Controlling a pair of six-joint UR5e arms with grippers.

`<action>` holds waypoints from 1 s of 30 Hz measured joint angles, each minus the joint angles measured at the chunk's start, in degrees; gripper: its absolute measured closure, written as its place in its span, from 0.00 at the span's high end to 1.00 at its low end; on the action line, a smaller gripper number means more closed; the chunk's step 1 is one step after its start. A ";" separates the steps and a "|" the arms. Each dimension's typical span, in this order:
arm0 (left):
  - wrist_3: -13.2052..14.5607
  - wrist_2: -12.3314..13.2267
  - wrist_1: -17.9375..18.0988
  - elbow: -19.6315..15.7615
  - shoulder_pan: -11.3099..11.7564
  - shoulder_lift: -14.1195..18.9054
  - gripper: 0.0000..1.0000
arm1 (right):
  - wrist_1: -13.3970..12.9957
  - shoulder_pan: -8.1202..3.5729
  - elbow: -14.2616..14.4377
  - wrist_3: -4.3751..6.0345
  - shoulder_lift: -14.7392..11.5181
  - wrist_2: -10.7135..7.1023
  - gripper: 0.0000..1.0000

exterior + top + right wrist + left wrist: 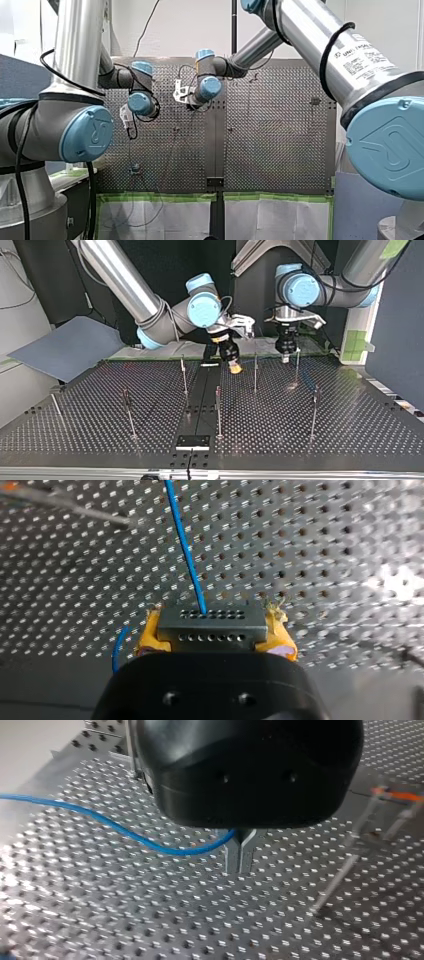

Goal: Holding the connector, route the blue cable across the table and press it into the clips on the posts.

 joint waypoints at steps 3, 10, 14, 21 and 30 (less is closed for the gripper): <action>0.03 0.71 1.38 -0.67 0.15 -1.38 0.00 | -0.65 -0.10 1.43 0.01 0.12 0.01 0.00; -0.20 3.16 4.13 -1.05 -0.05 -4.59 0.00 | -2.06 -0.15 4.56 -0.01 0.26 -0.47 0.00; -0.11 4.04 5.80 -1.06 -0.26 -6.51 0.00 | -3.63 -0.47 6.42 0.36 0.40 -0.79 0.00; -0.03 4.23 7.19 -1.10 0.06 -9.79 0.00 | -5.21 -1.37 7.97 0.98 0.68 -1.06 0.00; -0.53 6.10 10.08 -1.03 0.12 -12.09 0.00 | -7.81 -2.36 8.25 2.36 2.74 -2.91 0.00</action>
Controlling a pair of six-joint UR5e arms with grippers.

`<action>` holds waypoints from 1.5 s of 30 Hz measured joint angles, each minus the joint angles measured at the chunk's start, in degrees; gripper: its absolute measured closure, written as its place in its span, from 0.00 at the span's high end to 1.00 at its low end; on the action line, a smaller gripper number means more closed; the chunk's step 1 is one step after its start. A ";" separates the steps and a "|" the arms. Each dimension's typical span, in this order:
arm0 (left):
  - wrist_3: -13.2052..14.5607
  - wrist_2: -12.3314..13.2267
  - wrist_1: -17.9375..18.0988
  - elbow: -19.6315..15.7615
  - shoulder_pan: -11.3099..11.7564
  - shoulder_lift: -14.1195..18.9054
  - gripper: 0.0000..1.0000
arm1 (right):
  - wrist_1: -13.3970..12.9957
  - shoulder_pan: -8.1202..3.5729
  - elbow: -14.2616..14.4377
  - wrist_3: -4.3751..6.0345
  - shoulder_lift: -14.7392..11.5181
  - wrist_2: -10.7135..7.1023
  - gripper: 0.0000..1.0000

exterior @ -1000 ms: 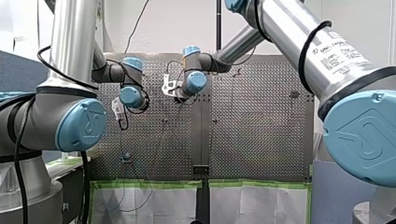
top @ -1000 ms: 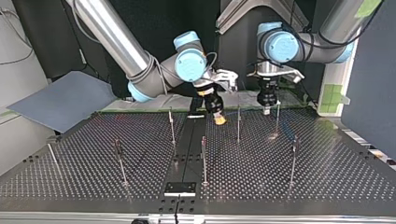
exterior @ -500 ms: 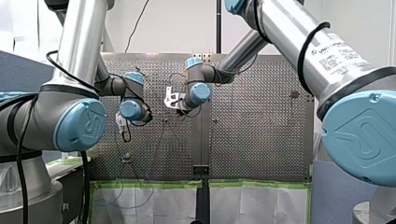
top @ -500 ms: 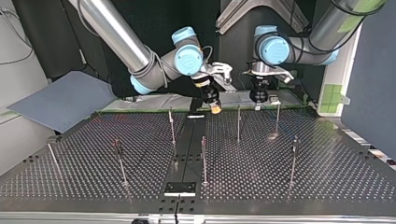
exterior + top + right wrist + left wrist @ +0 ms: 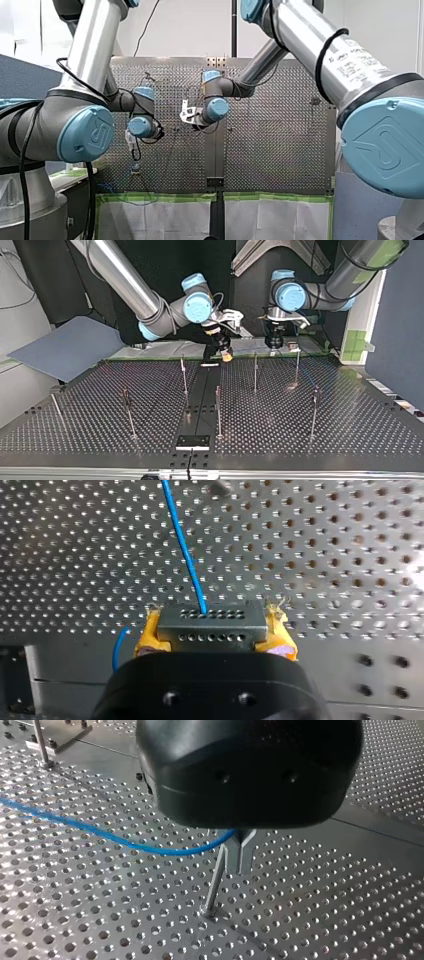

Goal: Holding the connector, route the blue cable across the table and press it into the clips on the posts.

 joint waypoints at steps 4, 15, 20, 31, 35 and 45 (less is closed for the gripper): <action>-0.16 0.52 0.91 0.35 0.28 -0.52 0.00 | -0.51 -0.47 0.01 0.31 0.68 -0.35 0.00; 0.30 1.49 -0.07 2.55 0.59 -2.36 0.00 | -1.81 -2.31 -0.18 2.29 0.89 -3.00 0.00; 0.47 1.70 -0.38 4.83 1.02 -4.56 0.00 | -1.89 -3.21 -0.38 2.49 0.89 -3.56 0.00; 0.84 2.34 -4.03 10.45 2.49 -5.64 0.00 | -1.91 -5.18 -0.92 2.52 0.86 -4.15 0.00; 0.94 2.36 -5.16 12.35 2.87 -5.64 0.00 | -1.85 -5.81 -1.33 2.53 0.86 -4.31 0.00; 1.32 2.36 -7.14 15.34 3.75 -5.65 0.07 | -1.82 -6.73 -1.53 2.54 0.86 -4.37 0.00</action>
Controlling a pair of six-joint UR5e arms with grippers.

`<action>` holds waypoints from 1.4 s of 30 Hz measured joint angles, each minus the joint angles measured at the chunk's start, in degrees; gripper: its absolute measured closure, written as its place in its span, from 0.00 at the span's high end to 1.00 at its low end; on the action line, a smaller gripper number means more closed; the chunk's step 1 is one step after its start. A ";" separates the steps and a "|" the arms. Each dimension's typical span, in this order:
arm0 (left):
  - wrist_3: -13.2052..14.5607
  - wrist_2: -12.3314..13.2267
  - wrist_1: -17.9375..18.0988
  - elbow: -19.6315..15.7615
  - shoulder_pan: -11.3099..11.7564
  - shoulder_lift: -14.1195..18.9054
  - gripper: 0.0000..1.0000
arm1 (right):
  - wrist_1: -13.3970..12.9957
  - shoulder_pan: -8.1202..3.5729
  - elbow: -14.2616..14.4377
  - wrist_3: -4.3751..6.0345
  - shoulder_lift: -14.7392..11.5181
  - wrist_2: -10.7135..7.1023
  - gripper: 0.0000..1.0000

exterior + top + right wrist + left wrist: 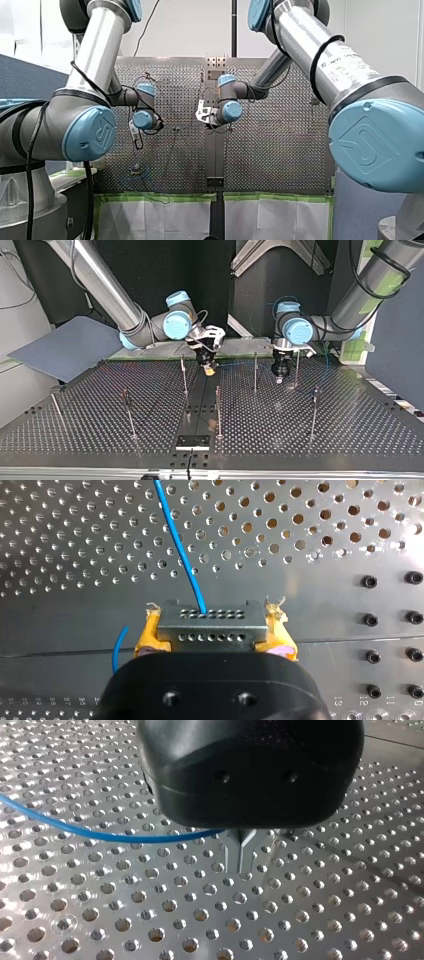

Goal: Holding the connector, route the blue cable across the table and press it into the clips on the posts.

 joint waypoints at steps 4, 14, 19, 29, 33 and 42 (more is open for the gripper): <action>0.02 0.05 -1.14 0.03 0.12 0.00 0.42 | 0.05 -0.09 0.00 -0.01 0.00 0.01 0.00; 2.80 -0.26 -5.36 -0.14 0.03 0.07 0.99 | 0.21 -0.17 0.04 -0.01 0.00 -0.13 0.00; 5.04 -1.41 -7.82 -0.78 -0.52 0.34 0.99 | 0.36 -0.31 0.04 -0.01 0.00 -0.22 0.00; 4.35 -2.56 -8.40 -5.17 -1.58 4.05 0.99 | 0.74 -1.23 0.09 -0.01 0.02 -0.49 0.00; 3.07 -2.97 -6.56 -7.13 -2.67 6.00 0.99 | 0.78 -1.62 0.12 -0.03 0.04 -0.51 0.00; 2.99 -4.26 -5.89 -11.79 -4.37 10.64 0.99 | 0.93 -1.92 0.16 -0.17 0.06 -0.52 0.00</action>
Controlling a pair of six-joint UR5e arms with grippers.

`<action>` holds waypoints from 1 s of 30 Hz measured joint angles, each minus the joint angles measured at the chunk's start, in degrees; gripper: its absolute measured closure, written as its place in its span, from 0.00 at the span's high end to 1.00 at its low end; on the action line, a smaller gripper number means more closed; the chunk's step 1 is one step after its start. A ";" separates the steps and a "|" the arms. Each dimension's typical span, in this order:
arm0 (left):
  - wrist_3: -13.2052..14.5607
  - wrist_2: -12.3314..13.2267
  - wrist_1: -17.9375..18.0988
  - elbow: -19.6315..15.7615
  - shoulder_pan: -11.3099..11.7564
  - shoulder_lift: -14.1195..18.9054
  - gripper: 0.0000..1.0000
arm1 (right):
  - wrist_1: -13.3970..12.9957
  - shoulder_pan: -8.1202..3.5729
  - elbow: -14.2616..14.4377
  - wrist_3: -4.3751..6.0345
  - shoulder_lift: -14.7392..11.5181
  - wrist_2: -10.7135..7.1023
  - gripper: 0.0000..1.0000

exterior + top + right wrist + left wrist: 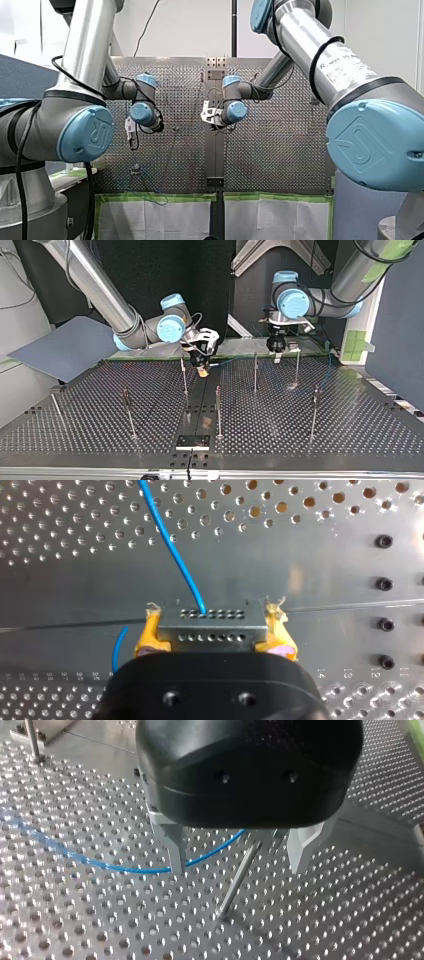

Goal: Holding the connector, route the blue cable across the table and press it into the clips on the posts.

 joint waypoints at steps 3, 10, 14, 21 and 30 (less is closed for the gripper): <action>0.37 -0.14 -0.35 -1.26 -0.77 1.14 0.99 | 0.03 -0.01 0.00 -0.01 0.02 0.00 0.00; -0.05 -0.30 0.55 -3.86 -3.72 1.81 0.99 | 0.03 -0.05 -0.01 0.04 0.02 0.00 0.00; -1.70 -0.60 2.35 -4.01 -5.70 1.79 0.99 | -0.02 -0.15 -0.01 0.02 0.02 0.00 0.00; -4.10 -1.18 4.65 -2.38 -9.48 1.00 0.99 | -0.11 -0.19 -0.01 0.04 0.02 0.07 0.00; -4.35 -1.67 3.16 1.51 -13.31 -1.43 0.99 | -0.14 -0.19 -0.01 0.15 0.00 0.07 0.00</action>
